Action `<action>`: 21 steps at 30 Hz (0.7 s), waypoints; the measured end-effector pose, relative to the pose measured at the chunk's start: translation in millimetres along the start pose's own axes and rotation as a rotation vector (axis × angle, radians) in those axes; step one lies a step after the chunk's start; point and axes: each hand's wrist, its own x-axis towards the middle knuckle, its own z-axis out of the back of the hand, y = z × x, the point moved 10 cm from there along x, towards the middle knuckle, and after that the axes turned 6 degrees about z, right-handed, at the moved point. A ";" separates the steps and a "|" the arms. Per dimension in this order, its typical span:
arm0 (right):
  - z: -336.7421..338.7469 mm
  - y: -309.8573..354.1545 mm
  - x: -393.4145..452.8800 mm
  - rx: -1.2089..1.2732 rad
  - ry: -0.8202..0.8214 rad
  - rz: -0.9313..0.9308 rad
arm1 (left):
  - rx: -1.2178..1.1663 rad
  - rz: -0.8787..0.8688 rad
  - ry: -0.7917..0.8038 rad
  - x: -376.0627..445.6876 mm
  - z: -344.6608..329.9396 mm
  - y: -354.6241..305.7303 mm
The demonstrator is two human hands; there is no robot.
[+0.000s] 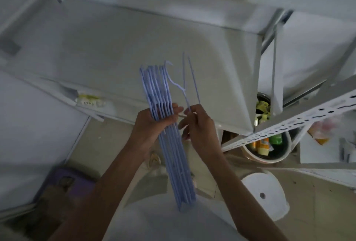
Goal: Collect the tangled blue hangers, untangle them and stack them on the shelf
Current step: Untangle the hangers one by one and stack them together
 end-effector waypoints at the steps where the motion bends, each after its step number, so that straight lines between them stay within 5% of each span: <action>1: -4.8 1.7 -15.0 -0.069 0.023 0.006 | 0.033 -0.015 -0.040 -6.9 0.4 1.8; 4: -13.6 4.3 -49.4 -0.189 0.094 0.011 | 0.111 -0.015 -0.122 -29.6 3.5 15.5; 11: -38.2 8.7 -97.4 -0.020 0.238 0.020 | 0.091 0.031 -0.120 -70.1 5.5 41.0; 17: -78.1 4.1 -144.8 0.308 0.283 -0.386 | -0.099 0.007 -0.030 -104.7 26.0 44.7; 21: -122.8 17.4 -198.0 0.532 0.431 -0.457 | -0.060 0.026 0.042 -137.4 53.5 50.3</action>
